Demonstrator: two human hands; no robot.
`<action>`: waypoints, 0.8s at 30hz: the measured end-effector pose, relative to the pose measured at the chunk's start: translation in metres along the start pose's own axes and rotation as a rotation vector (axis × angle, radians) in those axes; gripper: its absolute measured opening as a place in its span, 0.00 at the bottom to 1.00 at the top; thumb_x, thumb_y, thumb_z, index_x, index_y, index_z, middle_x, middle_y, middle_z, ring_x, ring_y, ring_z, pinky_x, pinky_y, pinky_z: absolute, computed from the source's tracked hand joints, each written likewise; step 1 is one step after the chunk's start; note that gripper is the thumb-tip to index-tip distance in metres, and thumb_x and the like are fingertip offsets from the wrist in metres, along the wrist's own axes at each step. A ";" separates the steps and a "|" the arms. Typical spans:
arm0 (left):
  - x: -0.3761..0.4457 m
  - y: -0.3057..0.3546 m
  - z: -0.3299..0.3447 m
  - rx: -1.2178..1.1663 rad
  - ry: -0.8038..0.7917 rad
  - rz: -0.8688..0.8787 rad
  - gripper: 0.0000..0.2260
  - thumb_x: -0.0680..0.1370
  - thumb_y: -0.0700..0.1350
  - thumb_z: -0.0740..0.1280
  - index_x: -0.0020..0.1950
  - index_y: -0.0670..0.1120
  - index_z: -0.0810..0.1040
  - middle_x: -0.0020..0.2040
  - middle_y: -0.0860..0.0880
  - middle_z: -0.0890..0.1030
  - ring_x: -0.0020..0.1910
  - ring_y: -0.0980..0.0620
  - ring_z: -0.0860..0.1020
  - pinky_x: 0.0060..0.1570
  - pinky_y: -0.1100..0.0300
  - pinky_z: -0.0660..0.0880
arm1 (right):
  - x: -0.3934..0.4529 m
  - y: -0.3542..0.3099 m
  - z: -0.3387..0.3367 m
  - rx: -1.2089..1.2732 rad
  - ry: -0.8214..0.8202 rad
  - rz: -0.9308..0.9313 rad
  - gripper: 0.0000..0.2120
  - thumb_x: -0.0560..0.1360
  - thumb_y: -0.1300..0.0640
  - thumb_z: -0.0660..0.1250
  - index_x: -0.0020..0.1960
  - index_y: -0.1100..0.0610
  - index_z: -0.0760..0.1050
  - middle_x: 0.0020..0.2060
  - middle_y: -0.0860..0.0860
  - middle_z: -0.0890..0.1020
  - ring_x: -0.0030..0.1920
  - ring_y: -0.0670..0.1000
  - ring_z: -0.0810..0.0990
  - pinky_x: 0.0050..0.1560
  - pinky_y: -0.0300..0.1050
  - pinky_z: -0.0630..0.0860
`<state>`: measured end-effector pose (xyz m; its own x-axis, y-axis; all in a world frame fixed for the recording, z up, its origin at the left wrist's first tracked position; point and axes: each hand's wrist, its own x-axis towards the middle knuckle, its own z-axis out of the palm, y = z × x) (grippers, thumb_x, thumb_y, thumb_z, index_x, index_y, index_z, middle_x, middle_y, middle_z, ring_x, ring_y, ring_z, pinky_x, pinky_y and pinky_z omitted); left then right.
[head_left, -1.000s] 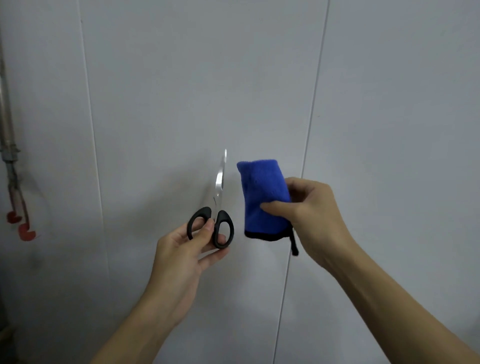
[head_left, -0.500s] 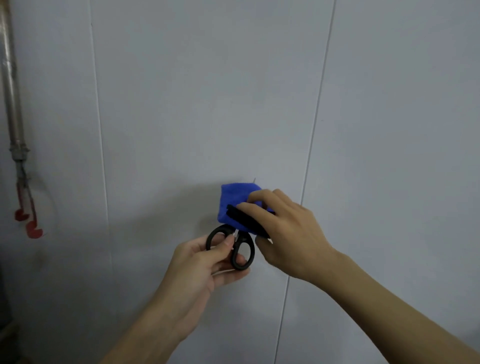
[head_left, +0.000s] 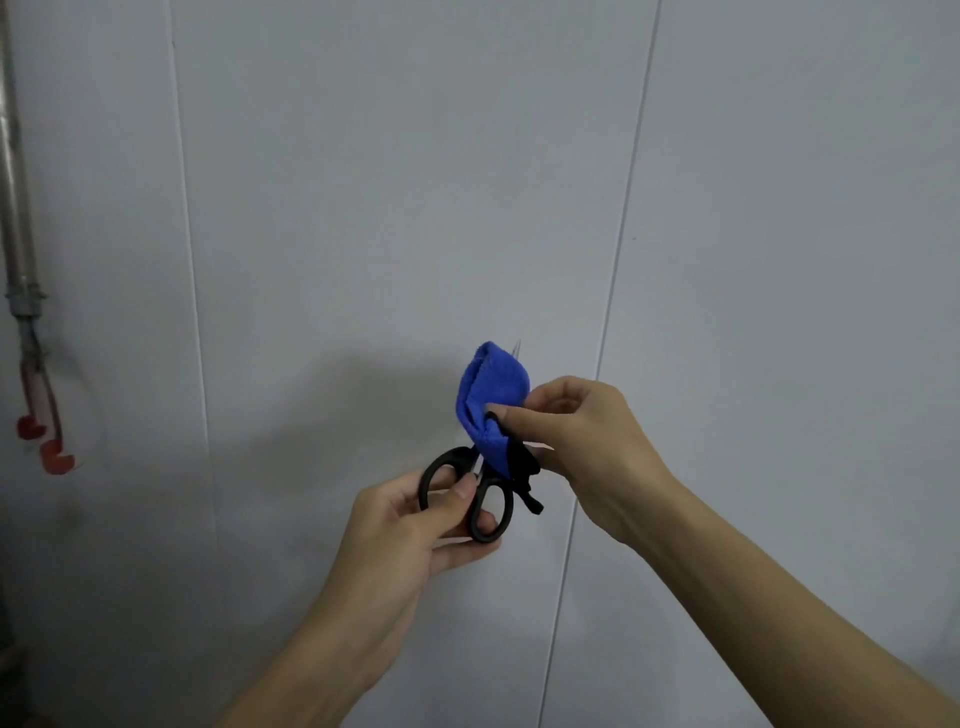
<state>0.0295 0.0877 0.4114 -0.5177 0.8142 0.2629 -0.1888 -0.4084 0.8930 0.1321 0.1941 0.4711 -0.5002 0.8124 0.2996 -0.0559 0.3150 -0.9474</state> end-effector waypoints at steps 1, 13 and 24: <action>0.000 0.000 0.001 0.008 0.003 0.004 0.09 0.76 0.35 0.66 0.39 0.42 0.84 0.33 0.45 0.79 0.34 0.47 0.78 0.37 0.55 0.81 | 0.000 -0.002 -0.001 0.017 -0.012 0.027 0.15 0.67 0.60 0.79 0.47 0.64 0.76 0.40 0.60 0.84 0.38 0.55 0.84 0.45 0.54 0.82; -0.005 0.000 -0.002 0.065 -0.060 0.030 0.10 0.76 0.37 0.66 0.40 0.45 0.86 0.34 0.46 0.79 0.34 0.49 0.79 0.38 0.55 0.80 | -0.005 -0.012 -0.011 -0.016 -0.214 0.236 0.29 0.69 0.53 0.77 0.65 0.54 0.68 0.46 0.57 0.85 0.39 0.54 0.85 0.37 0.46 0.82; -0.005 -0.002 -0.001 0.060 -0.067 0.084 0.09 0.75 0.37 0.66 0.40 0.43 0.85 0.33 0.44 0.81 0.33 0.49 0.79 0.37 0.56 0.80 | -0.009 -0.004 -0.006 0.109 -0.258 0.266 0.15 0.67 0.55 0.76 0.49 0.64 0.83 0.41 0.57 0.85 0.39 0.52 0.82 0.41 0.43 0.80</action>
<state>0.0316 0.0843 0.4081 -0.4726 0.8047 0.3594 -0.0955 -0.4522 0.8868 0.1420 0.1890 0.4729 -0.7098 0.7042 0.0170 0.0207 0.0449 -0.9988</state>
